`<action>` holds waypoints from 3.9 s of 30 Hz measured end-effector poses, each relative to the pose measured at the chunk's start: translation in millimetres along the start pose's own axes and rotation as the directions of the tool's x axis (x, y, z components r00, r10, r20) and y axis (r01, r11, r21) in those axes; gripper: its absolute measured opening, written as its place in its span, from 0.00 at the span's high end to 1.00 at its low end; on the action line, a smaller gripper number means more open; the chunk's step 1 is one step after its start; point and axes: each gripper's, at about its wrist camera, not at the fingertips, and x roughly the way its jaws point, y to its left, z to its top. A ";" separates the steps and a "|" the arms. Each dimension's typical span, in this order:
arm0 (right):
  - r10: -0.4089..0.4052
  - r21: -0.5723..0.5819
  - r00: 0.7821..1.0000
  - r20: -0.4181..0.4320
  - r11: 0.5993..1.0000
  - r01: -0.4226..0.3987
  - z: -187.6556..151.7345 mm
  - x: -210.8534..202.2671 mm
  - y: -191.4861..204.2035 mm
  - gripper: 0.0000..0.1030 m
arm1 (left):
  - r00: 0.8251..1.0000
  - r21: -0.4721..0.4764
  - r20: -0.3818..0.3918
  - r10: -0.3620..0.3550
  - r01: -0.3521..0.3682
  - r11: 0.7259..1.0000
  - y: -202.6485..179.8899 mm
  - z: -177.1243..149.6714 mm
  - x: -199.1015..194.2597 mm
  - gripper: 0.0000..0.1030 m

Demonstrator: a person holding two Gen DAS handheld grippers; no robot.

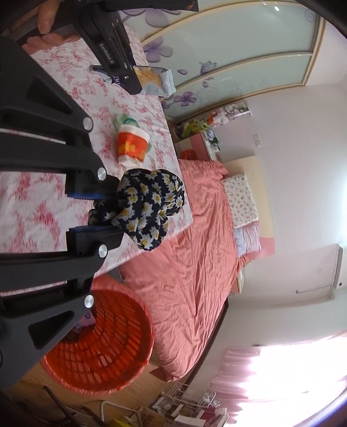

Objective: Collect trash

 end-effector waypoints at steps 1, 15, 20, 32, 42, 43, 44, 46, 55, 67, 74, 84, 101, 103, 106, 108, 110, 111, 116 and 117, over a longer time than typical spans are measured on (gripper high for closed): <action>-0.006 0.007 1.000 0.004 1.000 0.006 0.4 -1.1 -4.5 0.85 | 1.000 0.008 0.001 -0.008 0.008 1.000 -7.0 0.4 0.3 0.68; -0.124 0.145 0.992 0.018 0.982 0.120 -3.9 -12.6 -113.9 0.85 | 0.982 0.125 -0.046 -0.181 0.185 0.975 -123.1 -2.7 21.5 0.68; -0.169 0.204 0.986 0.005 0.965 0.164 -8.8 -13.3 -160.9 0.85 | 0.965 0.153 -0.089 -0.245 0.257 0.954 -167.0 -6.8 38.5 0.68; -0.199 0.304 0.980 -0.028 0.932 0.198 -16.8 -1.0 -236.9 0.84 | 0.917 0.175 -0.190 -0.351 0.384 0.907 -240.6 -20.1 72.8 0.68; -0.194 0.353 0.977 -0.094 0.911 0.215 -28.4 27.4 -264.6 0.65 | 0.909 0.185 -0.266 -0.322 0.376 0.908 -254.0 -32.6 100.6 0.43; -0.199 0.350 0.975 -0.098 0.910 0.221 -30.0 29.6 -265.0 0.60 | 0.911 0.183 -0.265 -0.315 0.368 0.912 -250.0 -33.5 100.8 0.42; -0.202 0.345 0.974 -0.101 0.911 0.225 -31.2 31.7 -264.0 0.56 | 0.915 0.180 -0.262 -0.305 0.357 0.916 -245.8 -33.8 101.2 0.41; -0.203 0.336 0.973 -0.106 0.914 0.227 -32.5 35.0 -261.7 0.52 | 0.925 0.177 -0.252 -0.284 0.333 0.926 -238.6 -33.3 101.9 0.38; -0.195 0.250 0.974 -0.116 0.943 0.218 -29.8 48.1 -221.9 0.49 | 0.964 0.118 -0.205 -0.167 0.194 0.974 -161.4 -31.0 97.9 0.35; -0.062 0.062 0.983 -0.173 0.995 0.074 -28.4 93.8 -93.9 0.45 | 0.991 0.005 -0.084 0.107 -0.107 0.994 -0.9 -39.3 61.1 0.29; 0.016 -0.044 0.972 -0.233 0.999 -0.027 -41.3 134.1 3.7 0.43 | 0.960 -0.093 -0.143 0.242 -0.256 0.962 88.1 -53.7 67.3 0.28; -0.018 -0.058 0.962 -0.274 0.998 0.002 -30.7 202.5 69.4 0.46 | 0.957 -0.154 -0.139 0.256 -0.276 0.949 135.0 -62.7 61.8 0.24; 0.243 -0.173 0.925 -0.292 0.938 -0.301 -45.9 174.5 126.6 0.25 | 0.951 -0.230 -0.135 0.279 -0.304 0.925 177.5 -66.0 61.1 0.18; 0.216 -0.166 0.938 -0.273 0.949 -0.267 -40.1 179.8 133.4 0.21 | 0.952 -0.233 -0.134 0.275 -0.300 0.925 178.1 -66.7 61.0 0.18; 0.175 -0.182 0.944 -0.280 0.956 -0.232 -33.9 196.7 141.4 0.16 | 0.952 -0.233 -0.139 0.271 -0.298 0.926 178.2 -68.3 61.6 0.18; 0.147 -0.204 0.945 -0.294 0.956 -0.212 -34.0 204.4 146.2 0.15 | 0.953 -0.231 -0.146 0.266 -0.295 0.927 179.0 -69.1 64.1 0.18; 0.135 -0.220 0.944 -0.302 0.953 -0.207 -34.6 213.0 152.0 0.15 | 0.953 -0.231 -0.152 0.264 -0.294 0.927 179.4 -69.6 65.6 0.18; 0.125 -0.234 0.945 -0.302 0.951 -0.201 -34.7 215.6 154.9 0.15 | 0.953 -0.233 -0.155 0.261 -0.292 0.928 179.7 -69.7 66.3 0.18; 0.105 -0.260 0.944 -0.312 0.947 -0.191 -36.0 223.1 157.0 0.25 | 0.954 -0.235 -0.157 0.257 -0.289 0.928 181.0 -69.6 66.9 0.18; 0.106 -0.252 0.945 -0.310 0.949 -0.190 -35.9 222.1 154.2 0.25 | 0.955 -0.233 -0.155 0.255 -0.286 0.929 180.3 -69.0 67.3 0.18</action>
